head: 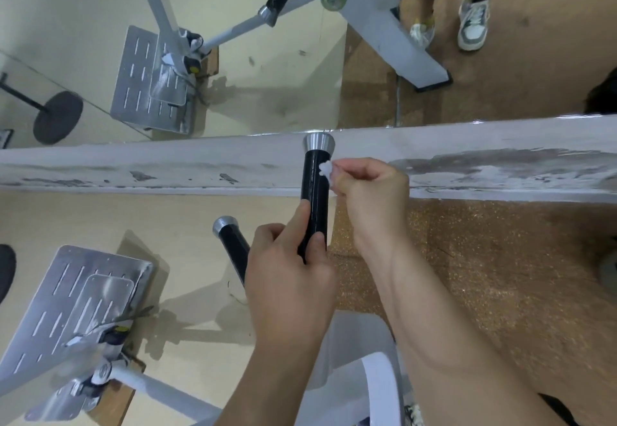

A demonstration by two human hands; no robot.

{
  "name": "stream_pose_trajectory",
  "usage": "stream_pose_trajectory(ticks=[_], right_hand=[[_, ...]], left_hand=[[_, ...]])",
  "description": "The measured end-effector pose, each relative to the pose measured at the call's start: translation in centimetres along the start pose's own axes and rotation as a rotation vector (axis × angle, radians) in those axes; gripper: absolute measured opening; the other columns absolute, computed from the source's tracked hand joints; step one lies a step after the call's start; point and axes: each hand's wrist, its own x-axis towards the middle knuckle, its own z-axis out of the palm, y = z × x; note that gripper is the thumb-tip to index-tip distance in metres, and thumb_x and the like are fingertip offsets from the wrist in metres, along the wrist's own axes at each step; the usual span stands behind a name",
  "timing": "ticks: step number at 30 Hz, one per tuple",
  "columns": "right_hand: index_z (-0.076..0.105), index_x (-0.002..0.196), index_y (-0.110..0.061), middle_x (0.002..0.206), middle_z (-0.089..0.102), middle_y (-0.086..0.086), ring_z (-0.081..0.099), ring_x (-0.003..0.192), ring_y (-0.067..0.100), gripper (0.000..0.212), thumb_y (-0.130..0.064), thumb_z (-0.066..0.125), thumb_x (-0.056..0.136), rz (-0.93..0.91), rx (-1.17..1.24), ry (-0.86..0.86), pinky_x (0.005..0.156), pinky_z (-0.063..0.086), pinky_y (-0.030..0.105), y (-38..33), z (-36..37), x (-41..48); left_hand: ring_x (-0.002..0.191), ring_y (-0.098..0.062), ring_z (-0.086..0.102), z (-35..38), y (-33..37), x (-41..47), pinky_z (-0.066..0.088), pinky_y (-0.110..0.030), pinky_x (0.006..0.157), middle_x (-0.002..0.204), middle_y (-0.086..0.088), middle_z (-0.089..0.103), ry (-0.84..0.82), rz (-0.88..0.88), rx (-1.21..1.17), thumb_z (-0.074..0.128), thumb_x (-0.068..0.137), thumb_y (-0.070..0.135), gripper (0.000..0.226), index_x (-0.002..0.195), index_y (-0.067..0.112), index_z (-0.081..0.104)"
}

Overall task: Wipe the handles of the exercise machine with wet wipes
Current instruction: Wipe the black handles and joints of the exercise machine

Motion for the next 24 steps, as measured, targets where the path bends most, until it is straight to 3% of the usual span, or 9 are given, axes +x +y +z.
stream_pose_trajectory(ticks=[5, 10, 16, 21, 24], right_hand=[[0.07, 0.072, -0.021, 0.072, 0.07, 0.003, 0.066, 0.068, 0.011, 0.022, 0.0, 0.07, 0.079, -0.001, -0.094, -0.103, 0.071, 0.057, 0.025, 0.8, -1.1, -2.4], [0.068, 0.076, -0.015, 0.072, 0.066, 0.003, 0.063, 0.067, 0.011, 0.017, 0.001, 0.066, 0.081, -0.023, 0.005, 0.037, 0.063, 0.052, 0.017, -0.5, 1.2, 1.3], [0.069, 0.075, -0.02, 0.075, 0.07, 0.004, 0.067, 0.071, 0.014, 0.019, -0.003, 0.068, 0.081, -0.008, -0.075, -0.075, 0.073, 0.058, 0.028, 1.1, -0.4, -1.2], [0.07, 0.082, -0.014, 0.077, 0.068, 0.0, 0.064, 0.07, 0.01, 0.01, -0.004, 0.067, 0.083, -0.001, 0.105, 0.108, 0.07, 0.054, 0.022, -0.9, 2.3, 3.7], [0.07, 0.084, -0.017, 0.078, 0.069, -0.002, 0.063, 0.071, 0.008, 0.007, -0.01, 0.067, 0.085, -0.043, 0.01, 0.088, 0.067, 0.053, 0.019, -0.1, 2.0, 1.9]], left_hand=[[0.081, -0.015, 0.054, 0.0, 0.0, 0.2, 0.042, -0.029, 0.072, 0.091, 0.001, 0.052, 0.005, -0.022, 0.031, 0.057, 0.087, 0.023, 0.044, 0.126, 0.042, 0.055], [0.079, -0.013, 0.051, 0.1, 0.1, 0.3, 0.037, -0.027, 0.069, 0.09, 0.002, 0.051, -0.01, -0.029, 0.052, 0.055, 0.088, 0.024, 0.044, 0.127, 0.044, 0.053], [0.079, -0.018, 0.055, 0.1, 0.1, 0.4, 0.046, -0.033, 0.073, 0.089, 0.001, 0.053, 0.013, -0.016, 0.038, 0.057, 0.087, 0.022, 0.043, 0.125, 0.041, 0.056], [0.077, -0.015, 0.053, 0.1, 0.1, 0.4, 0.039, -0.028, 0.069, 0.088, 0.002, 0.053, 0.022, -0.009, 0.038, 0.058, 0.087, 0.022, 0.042, 0.124, 0.04, 0.057], [0.078, -0.016, 0.055, 0.1, -0.1, 0.5, 0.042, -0.029, 0.071, 0.09, 0.002, 0.054, 0.02, -0.022, 0.038, 0.059, 0.086, 0.023, 0.042, 0.125, 0.039, 0.057]])
